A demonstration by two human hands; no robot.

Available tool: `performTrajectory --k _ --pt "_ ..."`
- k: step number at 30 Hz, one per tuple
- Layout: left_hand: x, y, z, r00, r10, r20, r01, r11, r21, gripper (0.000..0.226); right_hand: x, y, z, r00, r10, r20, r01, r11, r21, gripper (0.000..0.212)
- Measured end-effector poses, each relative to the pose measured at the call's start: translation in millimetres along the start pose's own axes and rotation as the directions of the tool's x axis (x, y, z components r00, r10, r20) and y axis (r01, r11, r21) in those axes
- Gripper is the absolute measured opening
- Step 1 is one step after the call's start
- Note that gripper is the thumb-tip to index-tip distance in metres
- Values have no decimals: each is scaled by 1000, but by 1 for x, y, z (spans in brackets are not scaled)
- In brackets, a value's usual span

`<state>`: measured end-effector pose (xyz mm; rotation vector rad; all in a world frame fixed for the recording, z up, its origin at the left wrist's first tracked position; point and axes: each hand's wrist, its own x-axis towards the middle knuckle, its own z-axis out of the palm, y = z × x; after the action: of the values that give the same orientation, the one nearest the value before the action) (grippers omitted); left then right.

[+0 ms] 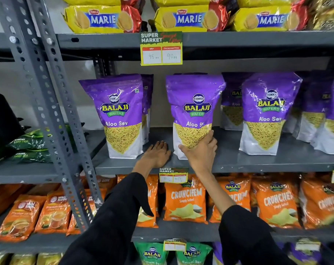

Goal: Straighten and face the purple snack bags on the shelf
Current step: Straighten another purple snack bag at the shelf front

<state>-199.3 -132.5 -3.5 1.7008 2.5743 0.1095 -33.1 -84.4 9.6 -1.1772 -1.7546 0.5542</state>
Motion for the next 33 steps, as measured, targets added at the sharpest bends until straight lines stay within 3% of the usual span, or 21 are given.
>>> performTrajectory --k 12,18,23,33 --pt "-5 2 -3 999 40 -7 -40 999 11 63 -16 7 -16 999 -40 19 40 999 -8 128" --pt "1 -4 -8 997 51 53 -49 998 -42 63 -14 11 -17 998 -53 41 53 998 20 131" --pt "0 -6 2 998 69 -1 -69 997 35 62 -9 10 -13 998 -41 55 37 996 76 129" --pt "-4 -3 2 998 55 -39 -55 998 -10 62 4 4 1 999 -6 45 1 995 96 128"
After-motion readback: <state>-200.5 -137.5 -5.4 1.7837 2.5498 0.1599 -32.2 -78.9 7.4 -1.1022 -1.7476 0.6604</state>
